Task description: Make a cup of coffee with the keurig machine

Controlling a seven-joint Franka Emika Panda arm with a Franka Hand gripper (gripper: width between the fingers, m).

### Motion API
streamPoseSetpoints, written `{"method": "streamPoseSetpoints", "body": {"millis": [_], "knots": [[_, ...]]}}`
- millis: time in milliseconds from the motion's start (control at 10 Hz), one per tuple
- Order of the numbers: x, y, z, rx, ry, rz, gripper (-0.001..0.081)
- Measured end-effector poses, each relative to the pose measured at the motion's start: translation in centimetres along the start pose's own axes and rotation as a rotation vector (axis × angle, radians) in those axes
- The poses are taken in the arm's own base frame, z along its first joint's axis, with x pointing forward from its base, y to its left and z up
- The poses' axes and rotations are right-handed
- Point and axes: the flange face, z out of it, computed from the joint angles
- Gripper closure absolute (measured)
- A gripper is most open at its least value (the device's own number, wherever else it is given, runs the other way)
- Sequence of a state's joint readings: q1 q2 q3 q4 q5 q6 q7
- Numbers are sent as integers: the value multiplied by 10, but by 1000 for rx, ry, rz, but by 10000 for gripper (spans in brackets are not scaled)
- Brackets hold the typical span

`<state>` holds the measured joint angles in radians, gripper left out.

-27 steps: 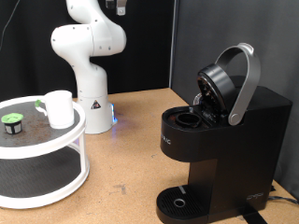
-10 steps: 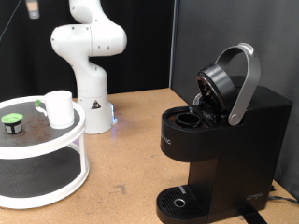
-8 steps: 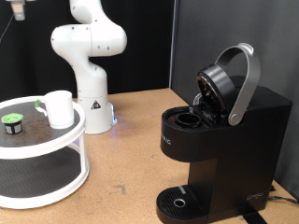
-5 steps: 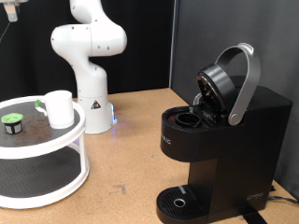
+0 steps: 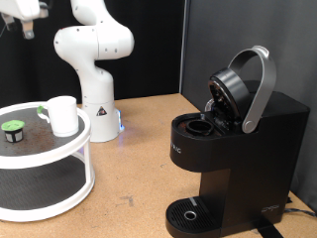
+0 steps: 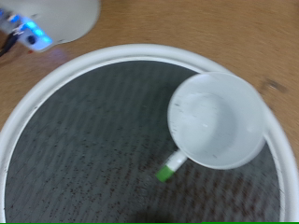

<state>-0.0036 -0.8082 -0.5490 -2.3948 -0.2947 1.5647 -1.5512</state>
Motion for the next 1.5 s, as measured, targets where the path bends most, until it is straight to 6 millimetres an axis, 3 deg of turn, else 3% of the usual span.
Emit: {"method": "streamPoseSetpoints", "body": {"millis": [300,800,1200,1500], "knots": [[0,5,5,4,-10,-37,-1],[-10,10,20,76,-19,-403,-1],[-22,21,23,0,-13,-365,-1],[-36,45,49,-33,-21,-343,-1]]}}
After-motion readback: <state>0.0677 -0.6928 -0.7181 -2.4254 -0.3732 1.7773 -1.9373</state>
